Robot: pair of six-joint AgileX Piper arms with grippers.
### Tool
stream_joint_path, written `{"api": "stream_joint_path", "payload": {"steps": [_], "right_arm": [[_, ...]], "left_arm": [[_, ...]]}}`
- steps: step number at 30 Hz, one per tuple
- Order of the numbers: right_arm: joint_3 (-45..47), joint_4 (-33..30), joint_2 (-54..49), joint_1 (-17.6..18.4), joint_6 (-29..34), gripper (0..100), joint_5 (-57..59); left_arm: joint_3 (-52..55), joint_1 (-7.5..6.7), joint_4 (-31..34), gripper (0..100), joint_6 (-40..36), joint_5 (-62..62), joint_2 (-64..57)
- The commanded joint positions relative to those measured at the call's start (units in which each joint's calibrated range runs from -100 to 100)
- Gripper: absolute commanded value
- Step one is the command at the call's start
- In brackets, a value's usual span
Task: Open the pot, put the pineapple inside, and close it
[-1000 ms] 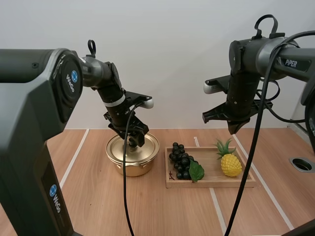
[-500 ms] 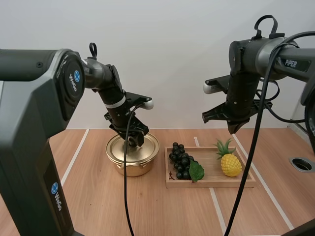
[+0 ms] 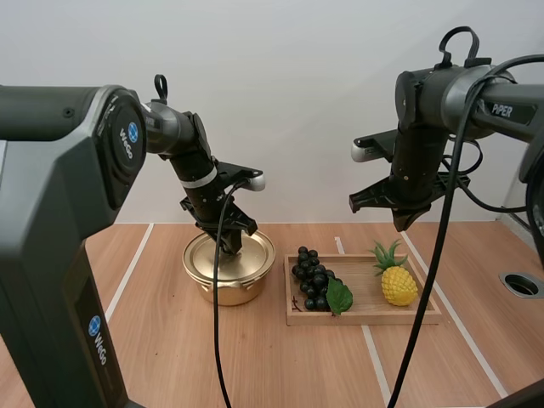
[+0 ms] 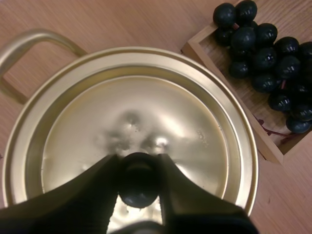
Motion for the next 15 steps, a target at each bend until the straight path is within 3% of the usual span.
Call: {"api": "stream_joint_path", "payload": {"steps": [1, 2, 3, 15], "right_arm": [[0.35, 0.17, -0.12, 0.03, -0.12, 0, -0.12], [0.35, 0.17, -0.12, 0.03, -0.12, 0, -0.12], [0.35, 0.17, -0.12, 0.03, -0.12, 0, -0.12], [1.71, -0.18, -0.12, 0.03, 0.22, 0, -0.56]], "left_arm": [[0.25, -0.13, -1.03, 12, 0.16, 0.64, 0.09], [0.25, -0.13, -1.03, 1, 0.16, 0.77, 0.09], [0.25, -0.13, -1.03, 0, 0.27, 0.77, 0.09], [-1.44, -0.13, -1.03, 0, 0.27, 0.42, -3.17]]}}
